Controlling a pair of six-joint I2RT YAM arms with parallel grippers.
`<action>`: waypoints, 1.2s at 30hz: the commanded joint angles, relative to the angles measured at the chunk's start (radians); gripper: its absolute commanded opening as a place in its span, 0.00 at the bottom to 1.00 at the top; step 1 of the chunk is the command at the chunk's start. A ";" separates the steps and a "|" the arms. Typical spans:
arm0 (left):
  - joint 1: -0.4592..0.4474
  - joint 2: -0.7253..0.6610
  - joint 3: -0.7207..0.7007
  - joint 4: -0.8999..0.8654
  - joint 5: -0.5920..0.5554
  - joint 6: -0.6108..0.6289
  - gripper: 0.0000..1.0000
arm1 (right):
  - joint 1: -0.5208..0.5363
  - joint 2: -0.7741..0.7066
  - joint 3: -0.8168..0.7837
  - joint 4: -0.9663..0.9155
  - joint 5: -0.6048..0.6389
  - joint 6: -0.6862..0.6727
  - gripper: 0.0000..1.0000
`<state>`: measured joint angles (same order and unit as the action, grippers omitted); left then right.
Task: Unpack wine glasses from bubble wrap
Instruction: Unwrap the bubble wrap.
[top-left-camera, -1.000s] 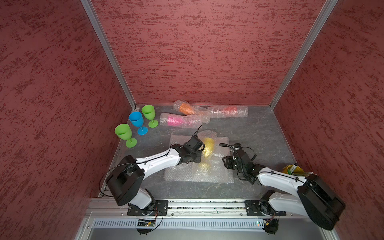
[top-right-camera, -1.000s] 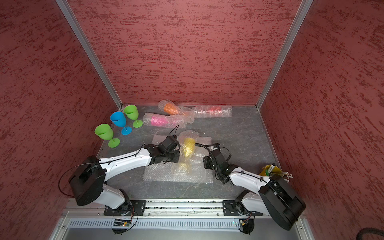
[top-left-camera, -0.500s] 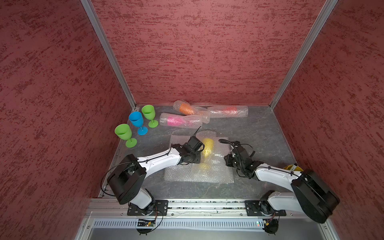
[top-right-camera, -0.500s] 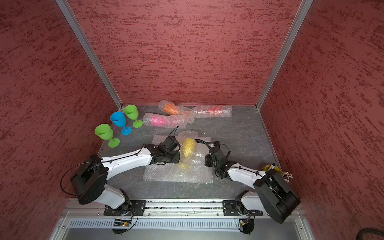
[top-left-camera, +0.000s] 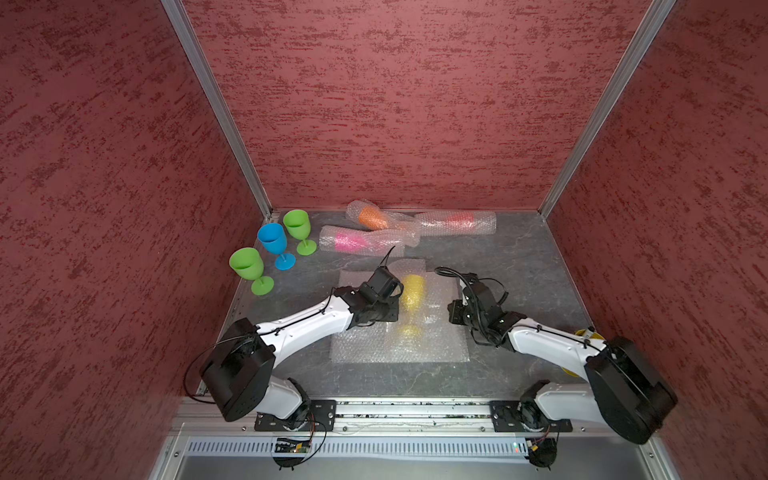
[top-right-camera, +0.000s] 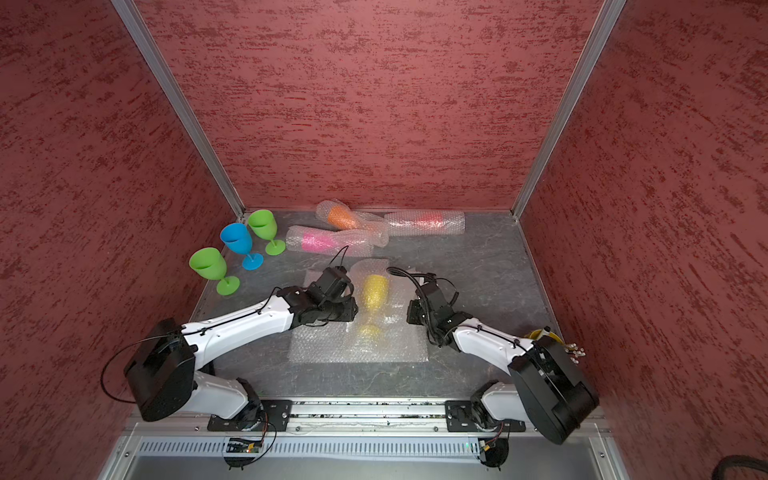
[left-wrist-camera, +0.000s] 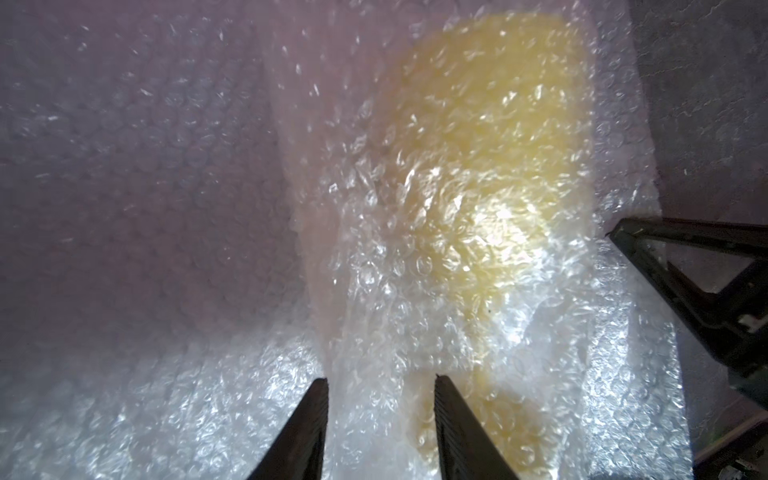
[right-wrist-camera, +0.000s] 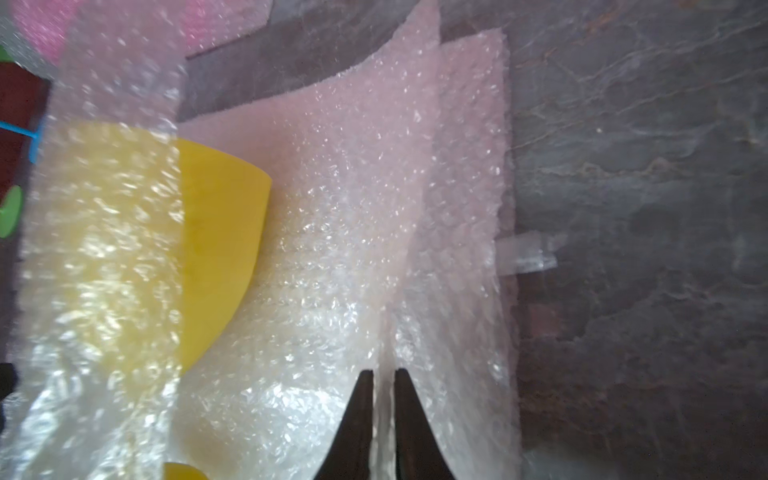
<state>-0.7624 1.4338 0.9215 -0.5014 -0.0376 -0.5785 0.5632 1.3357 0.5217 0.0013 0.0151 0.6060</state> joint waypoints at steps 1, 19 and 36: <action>0.011 -0.032 0.014 -0.023 -0.032 0.003 0.45 | -0.008 0.031 0.031 -0.046 0.022 -0.015 0.36; -0.112 0.148 0.299 -0.029 0.174 0.011 0.45 | -0.008 -0.120 0.007 0.039 -0.139 0.122 0.00; 0.077 0.040 0.108 -0.093 0.161 -0.059 0.45 | -0.008 0.019 -0.035 0.020 -0.022 0.114 0.00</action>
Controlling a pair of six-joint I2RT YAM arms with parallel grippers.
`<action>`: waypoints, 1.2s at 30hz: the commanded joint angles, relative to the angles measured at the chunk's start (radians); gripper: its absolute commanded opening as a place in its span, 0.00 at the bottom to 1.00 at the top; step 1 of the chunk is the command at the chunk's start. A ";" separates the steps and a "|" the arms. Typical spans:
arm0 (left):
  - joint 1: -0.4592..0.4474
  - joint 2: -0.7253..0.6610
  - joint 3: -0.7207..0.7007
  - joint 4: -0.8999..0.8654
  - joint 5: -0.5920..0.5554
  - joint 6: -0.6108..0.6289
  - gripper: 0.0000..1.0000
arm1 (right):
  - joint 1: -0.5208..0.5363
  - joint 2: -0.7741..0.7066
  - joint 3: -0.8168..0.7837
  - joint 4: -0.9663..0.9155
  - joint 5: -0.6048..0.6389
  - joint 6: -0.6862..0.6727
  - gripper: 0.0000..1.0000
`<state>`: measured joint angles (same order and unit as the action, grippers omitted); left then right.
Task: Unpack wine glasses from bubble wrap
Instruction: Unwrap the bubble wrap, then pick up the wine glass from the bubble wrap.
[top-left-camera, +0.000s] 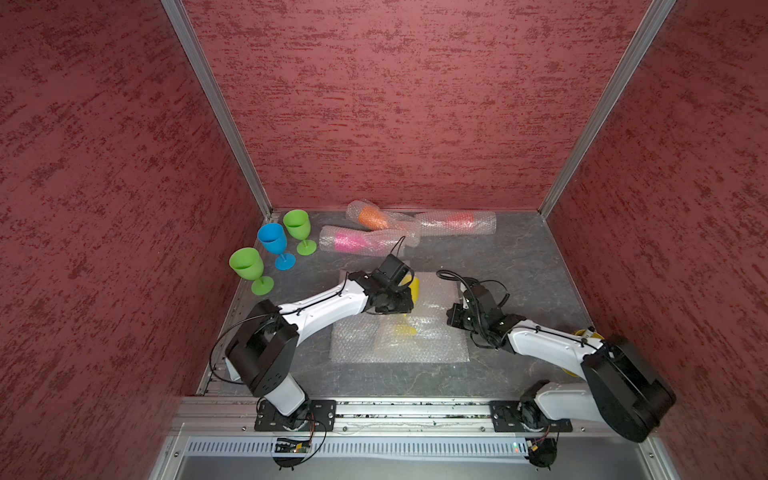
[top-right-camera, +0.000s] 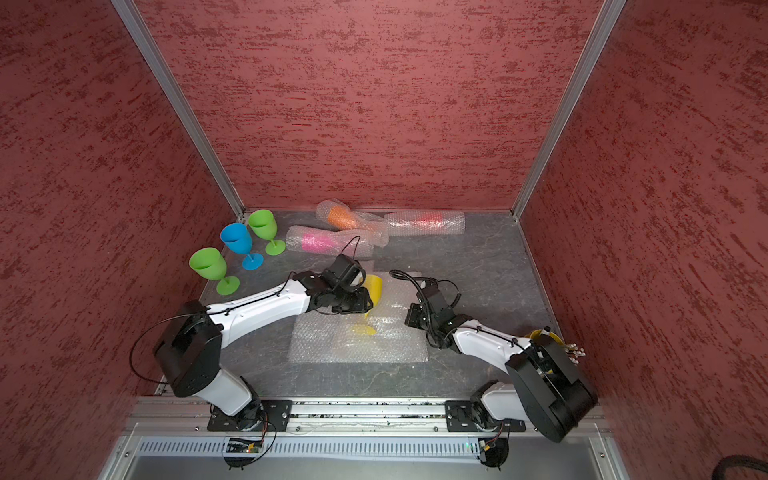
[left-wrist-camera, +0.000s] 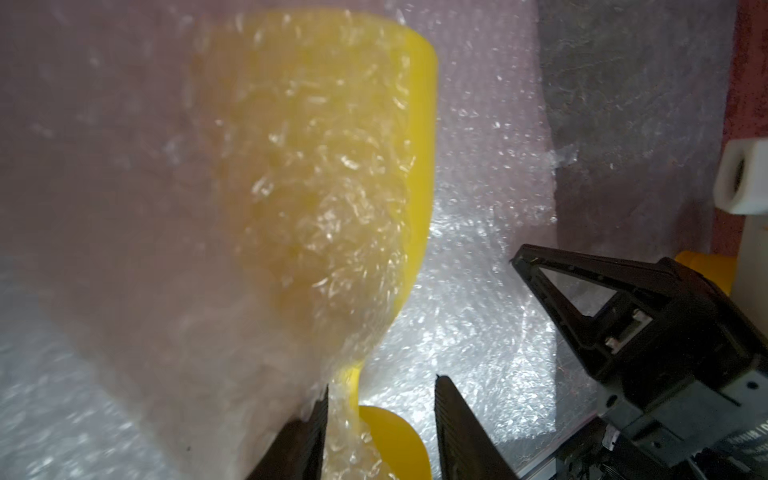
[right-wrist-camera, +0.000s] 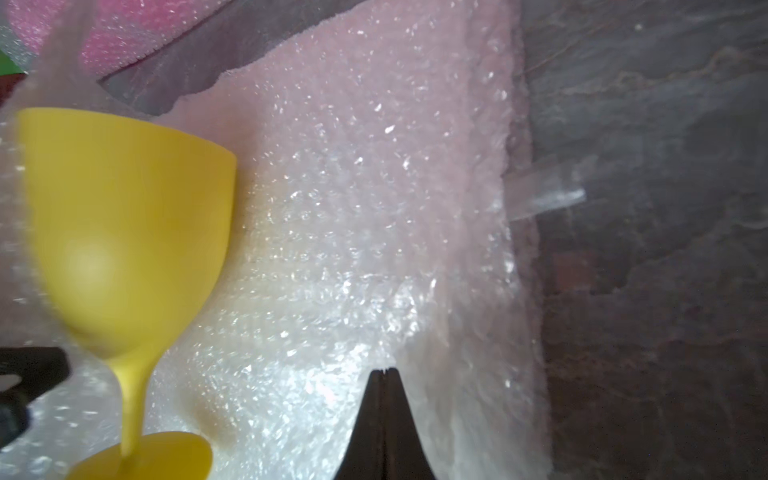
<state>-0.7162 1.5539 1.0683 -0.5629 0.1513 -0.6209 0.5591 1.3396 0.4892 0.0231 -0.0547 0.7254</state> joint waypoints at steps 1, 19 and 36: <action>0.041 -0.117 -0.068 -0.040 -0.044 -0.018 0.46 | -0.004 0.022 0.001 -0.006 0.048 -0.006 0.00; 0.364 -0.450 -0.176 -0.249 -0.298 -0.082 0.58 | -0.004 -0.001 0.058 -0.085 0.064 -0.041 0.00; 0.273 -0.505 -0.231 -0.183 -0.140 -0.089 0.56 | -0.004 0.230 0.524 -0.340 -0.327 -0.217 0.68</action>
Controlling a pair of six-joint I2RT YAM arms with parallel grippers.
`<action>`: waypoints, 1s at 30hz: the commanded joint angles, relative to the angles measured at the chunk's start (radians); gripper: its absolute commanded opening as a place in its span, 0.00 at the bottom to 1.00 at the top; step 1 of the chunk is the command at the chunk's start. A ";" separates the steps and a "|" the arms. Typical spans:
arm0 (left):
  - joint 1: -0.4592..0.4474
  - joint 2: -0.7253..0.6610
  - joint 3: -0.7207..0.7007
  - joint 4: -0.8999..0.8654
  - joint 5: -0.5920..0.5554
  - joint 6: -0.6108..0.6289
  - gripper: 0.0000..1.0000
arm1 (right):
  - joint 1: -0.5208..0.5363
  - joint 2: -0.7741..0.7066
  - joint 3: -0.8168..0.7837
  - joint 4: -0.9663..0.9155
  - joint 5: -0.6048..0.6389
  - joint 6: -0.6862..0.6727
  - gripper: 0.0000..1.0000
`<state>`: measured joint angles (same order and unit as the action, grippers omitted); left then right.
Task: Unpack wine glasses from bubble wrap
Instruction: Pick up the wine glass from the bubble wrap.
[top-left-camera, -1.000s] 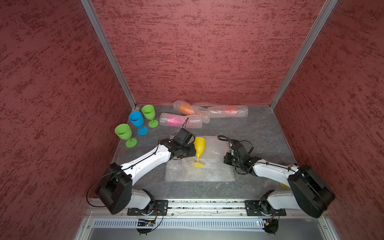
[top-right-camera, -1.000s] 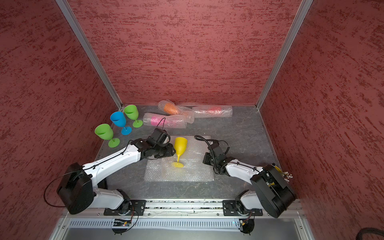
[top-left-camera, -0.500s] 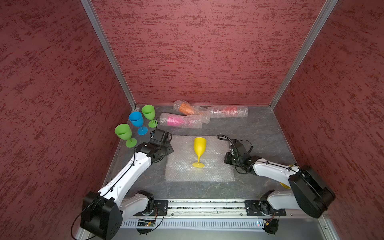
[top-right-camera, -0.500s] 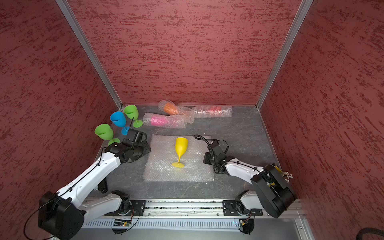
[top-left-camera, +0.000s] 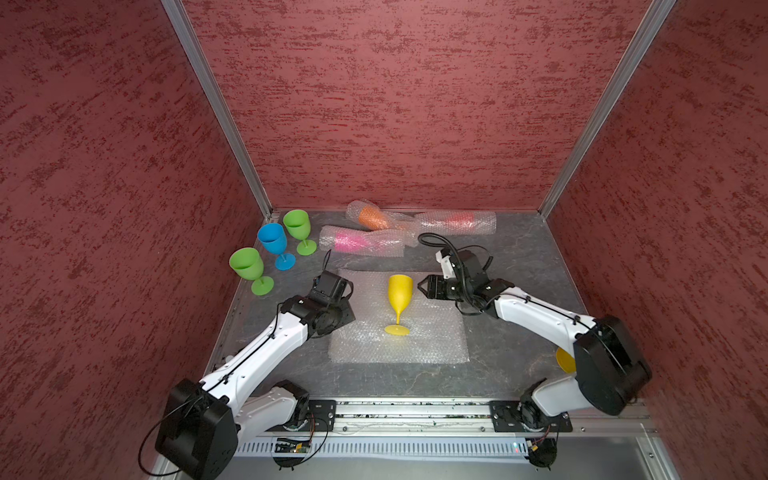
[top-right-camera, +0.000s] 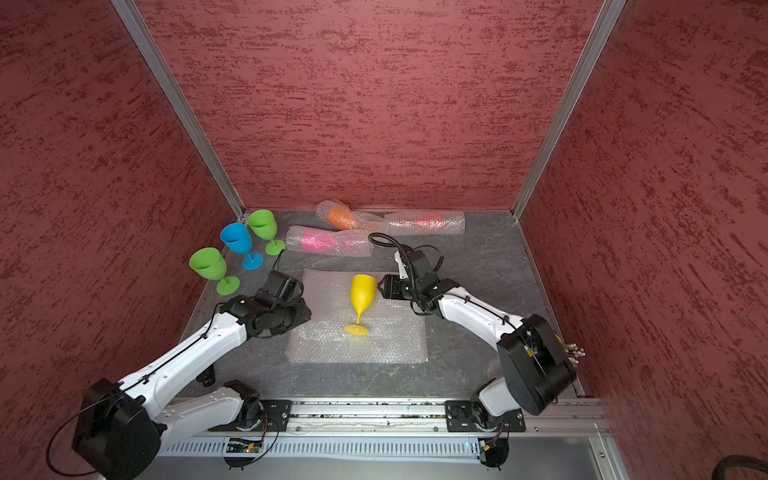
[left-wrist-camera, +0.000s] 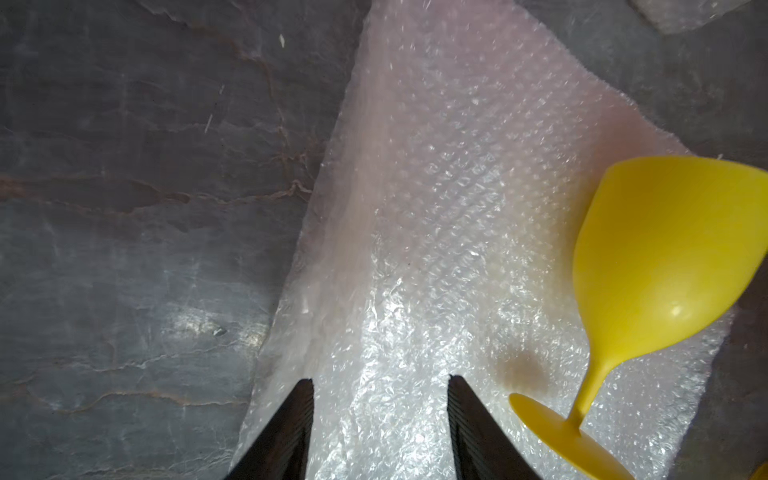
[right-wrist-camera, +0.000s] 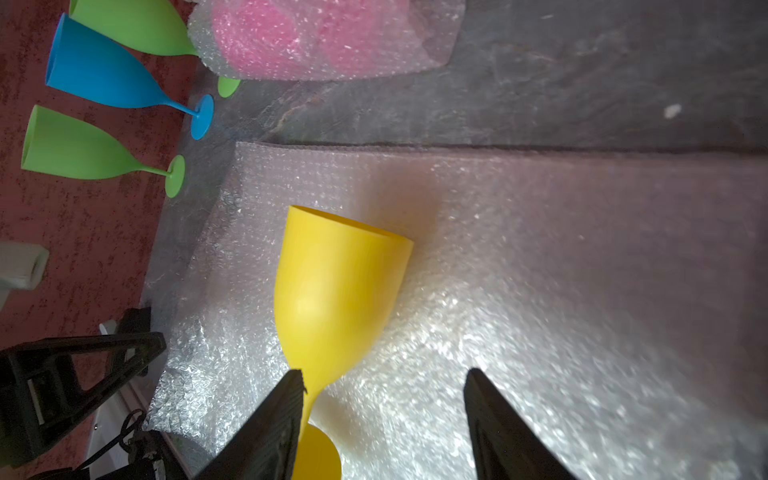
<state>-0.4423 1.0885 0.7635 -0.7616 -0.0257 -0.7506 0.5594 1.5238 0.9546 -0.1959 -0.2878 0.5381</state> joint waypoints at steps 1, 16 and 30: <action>-0.001 -0.050 0.103 0.007 0.059 0.069 0.57 | -0.004 0.076 0.106 -0.149 -0.118 -0.024 0.70; -0.052 -0.196 0.100 0.166 0.140 0.339 0.67 | 0.013 0.489 0.552 -0.489 -0.155 -0.073 0.76; -0.052 -0.261 0.088 0.174 0.123 0.335 0.67 | 0.021 0.653 0.628 -0.412 -0.274 0.009 0.81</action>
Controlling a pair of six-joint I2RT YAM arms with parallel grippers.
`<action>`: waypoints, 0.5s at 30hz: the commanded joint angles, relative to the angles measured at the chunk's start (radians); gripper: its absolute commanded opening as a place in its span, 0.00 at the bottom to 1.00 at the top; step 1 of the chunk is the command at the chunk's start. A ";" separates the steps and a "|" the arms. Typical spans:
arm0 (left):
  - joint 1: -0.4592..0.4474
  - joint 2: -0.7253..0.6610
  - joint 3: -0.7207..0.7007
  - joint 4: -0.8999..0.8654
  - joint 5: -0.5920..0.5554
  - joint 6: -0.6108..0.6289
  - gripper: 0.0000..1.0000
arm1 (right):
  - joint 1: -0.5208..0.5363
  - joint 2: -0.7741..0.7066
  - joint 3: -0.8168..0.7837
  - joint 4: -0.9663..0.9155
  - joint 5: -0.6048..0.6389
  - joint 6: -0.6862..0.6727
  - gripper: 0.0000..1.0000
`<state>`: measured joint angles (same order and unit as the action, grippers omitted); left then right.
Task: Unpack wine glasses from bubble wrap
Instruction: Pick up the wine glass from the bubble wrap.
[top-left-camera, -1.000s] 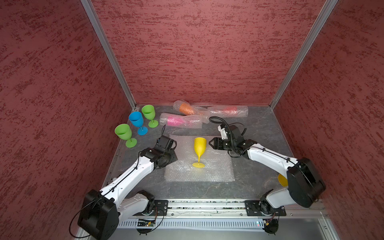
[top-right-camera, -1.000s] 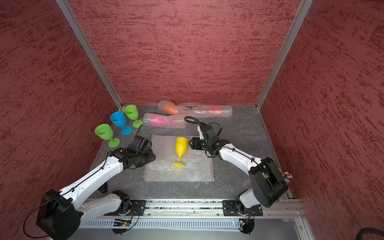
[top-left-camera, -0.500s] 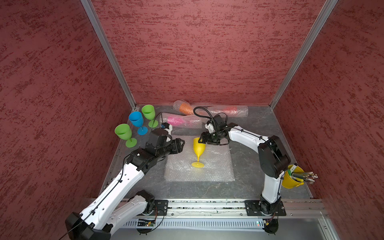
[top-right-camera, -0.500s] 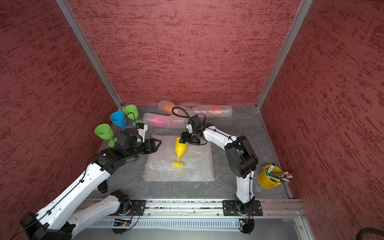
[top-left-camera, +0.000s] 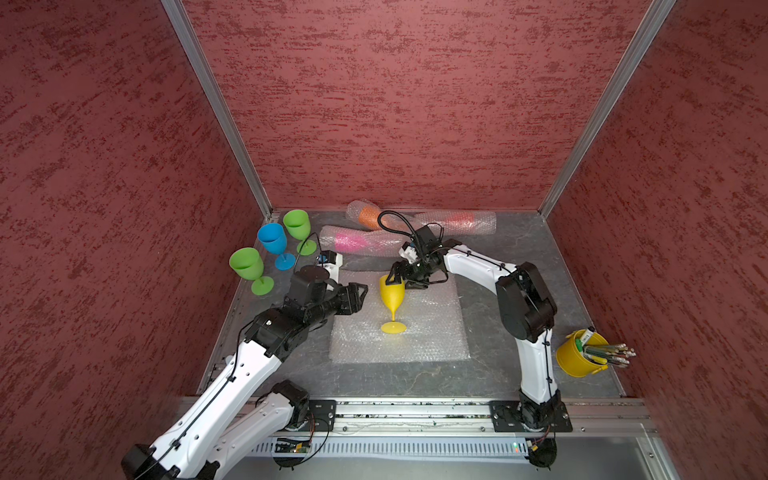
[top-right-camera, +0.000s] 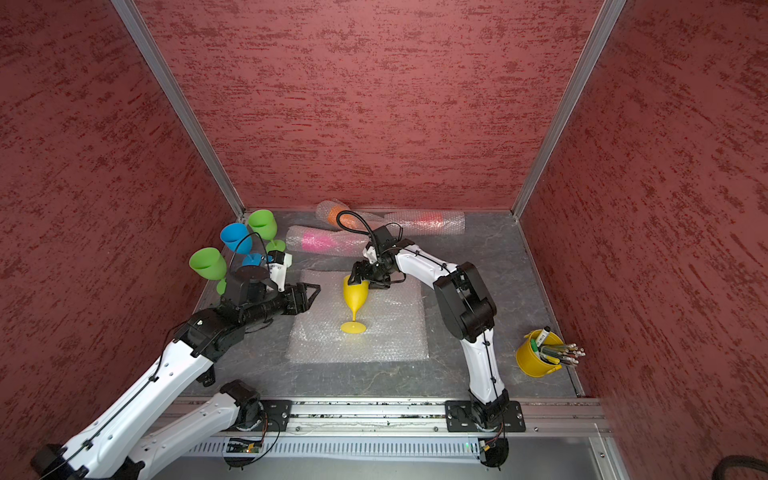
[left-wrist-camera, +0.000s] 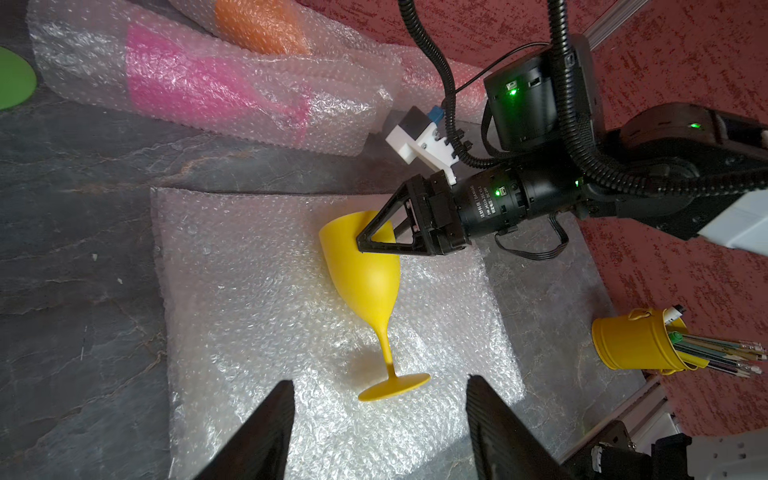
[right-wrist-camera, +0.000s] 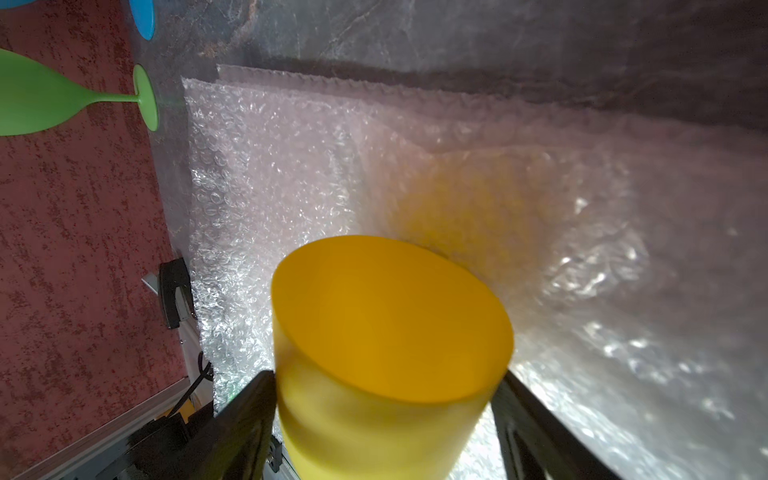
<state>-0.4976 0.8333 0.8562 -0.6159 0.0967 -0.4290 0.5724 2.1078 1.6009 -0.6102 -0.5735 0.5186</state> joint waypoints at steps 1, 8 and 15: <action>0.005 -0.008 -0.006 0.028 0.000 0.013 0.67 | 0.008 0.072 -0.016 0.016 -0.003 0.036 0.81; 0.014 -0.013 -0.009 0.025 -0.018 0.012 0.67 | 0.016 0.038 0.008 0.000 0.099 0.033 0.78; 0.028 -0.010 -0.012 0.033 0.006 0.002 0.67 | 0.096 0.010 0.120 -0.213 0.417 -0.141 0.99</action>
<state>-0.4801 0.8314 0.8558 -0.6113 0.0940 -0.4294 0.6254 2.1170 1.6756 -0.6792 -0.4088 0.4782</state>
